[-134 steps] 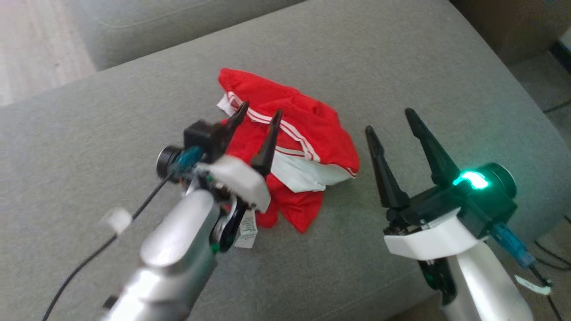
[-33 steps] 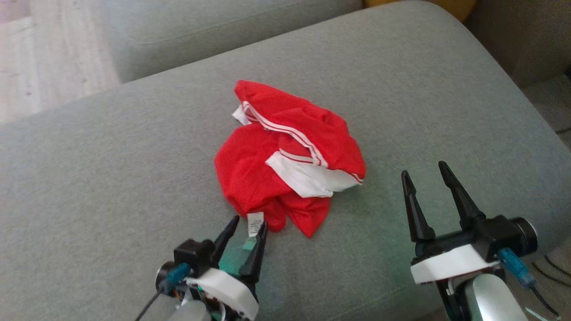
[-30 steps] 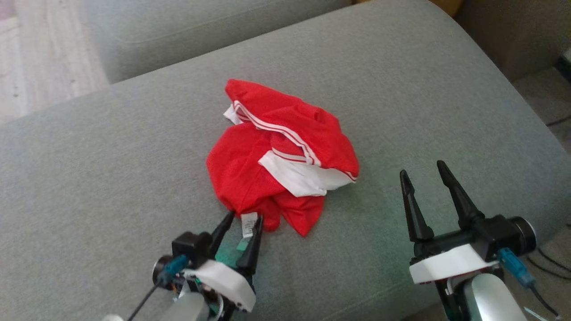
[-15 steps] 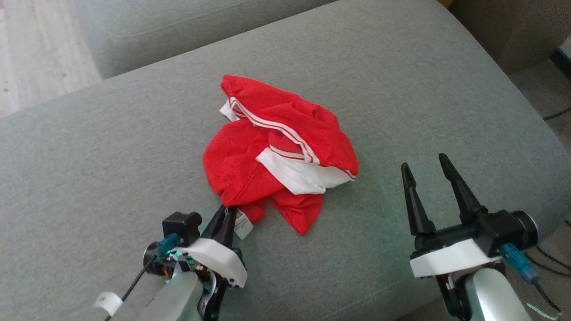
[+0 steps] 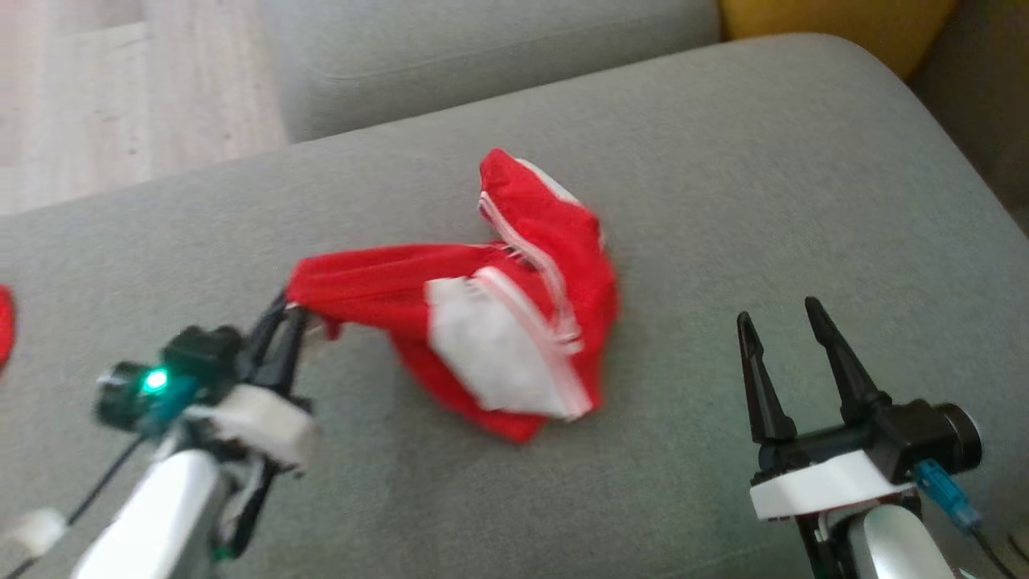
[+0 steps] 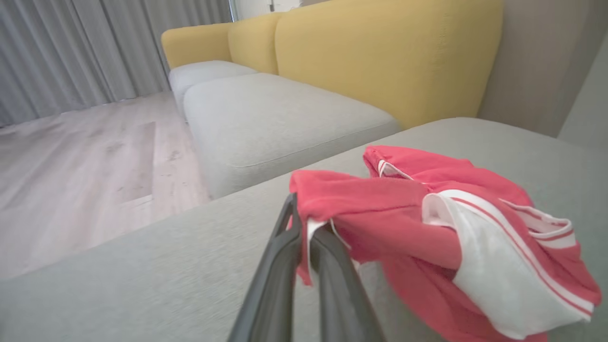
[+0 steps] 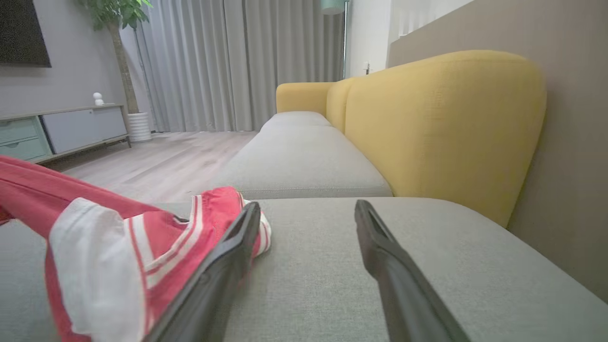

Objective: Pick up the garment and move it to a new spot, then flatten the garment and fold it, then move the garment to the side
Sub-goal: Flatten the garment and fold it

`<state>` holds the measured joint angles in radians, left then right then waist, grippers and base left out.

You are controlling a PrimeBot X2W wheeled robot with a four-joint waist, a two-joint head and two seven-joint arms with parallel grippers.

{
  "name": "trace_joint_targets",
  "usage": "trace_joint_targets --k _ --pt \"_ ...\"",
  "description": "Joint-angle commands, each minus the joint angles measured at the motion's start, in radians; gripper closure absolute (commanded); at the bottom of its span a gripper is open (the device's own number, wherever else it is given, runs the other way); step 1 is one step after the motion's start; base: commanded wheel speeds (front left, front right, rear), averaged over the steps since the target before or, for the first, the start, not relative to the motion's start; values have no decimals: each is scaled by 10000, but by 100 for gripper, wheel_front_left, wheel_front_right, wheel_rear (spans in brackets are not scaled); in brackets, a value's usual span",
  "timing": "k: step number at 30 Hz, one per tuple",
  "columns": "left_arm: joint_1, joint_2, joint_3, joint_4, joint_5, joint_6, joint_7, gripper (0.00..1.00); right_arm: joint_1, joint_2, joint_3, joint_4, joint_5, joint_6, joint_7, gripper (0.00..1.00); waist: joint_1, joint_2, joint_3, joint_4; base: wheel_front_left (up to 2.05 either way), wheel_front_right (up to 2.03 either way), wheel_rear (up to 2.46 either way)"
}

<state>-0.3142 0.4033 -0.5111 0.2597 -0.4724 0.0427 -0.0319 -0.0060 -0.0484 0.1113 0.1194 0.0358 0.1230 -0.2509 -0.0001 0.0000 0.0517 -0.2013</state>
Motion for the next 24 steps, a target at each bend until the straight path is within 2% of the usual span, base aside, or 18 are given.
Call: trace_joint_targets --k 1,4,5,7,10,12,13,14,15,20,24 --pt "172 799 604 -1055 134 308 425 100 -220 -19 219 -394 105 77 -109 0 1 0 -156 273 0 0 0" --pt "1216 1693 953 -2340 185 954 1187 100 -199 -19 210 -397 135 77 -109 0 1 0 -180 406 0 0 0" --pt "1216 1693 953 -2340 185 954 1187 100 -199 -19 210 -397 135 77 -109 0 1 0 -180 406 0 0 0" --pt "2060 2114 1178 -2879 215 1472 1513 100 -197 -19 208 -412 162 77 -109 0 1 0 -174 454 0 0 0" --pt "3401 2372 1384 -3280 107 2152 1772 100 -185 -18 216 -424 178 77 -109 0 1 0 -140 506 0 0 0" --pt "4014 2273 1460 -3320 -87 2344 1613 100 -158 -18 186 -405 158 77 -109 0 1 0 -115 580 0 0 0" --pt "4201 2216 1478 -3280 -114 2402 1454 80 -147 -18 170 -391 143 77 -109 0 1 0 -107 624 0 0 0" --pt "4341 2110 1503 -3207 -197 2438 1309 45 -140 -18 169 -371 118 77 -109 0 1 0 -104 666 0 0 0" --pt "4453 1997 1537 -3082 -303 2475 1204 0 -141 -18 168 -350 95 77 -109 0 1 0 -107 707 0 0 0" --pt "4644 1698 1651 -2383 -768 2435 1081 0 -268 -18 205 -281 46 77 -109 0 1 0 -162 818 0 0 0" --pt "4737 1905 1970 -2296 -940 2577 1141 0 -297 -18 255 -267 23 77 -109 0 1 0 -238 846 0 0 0"
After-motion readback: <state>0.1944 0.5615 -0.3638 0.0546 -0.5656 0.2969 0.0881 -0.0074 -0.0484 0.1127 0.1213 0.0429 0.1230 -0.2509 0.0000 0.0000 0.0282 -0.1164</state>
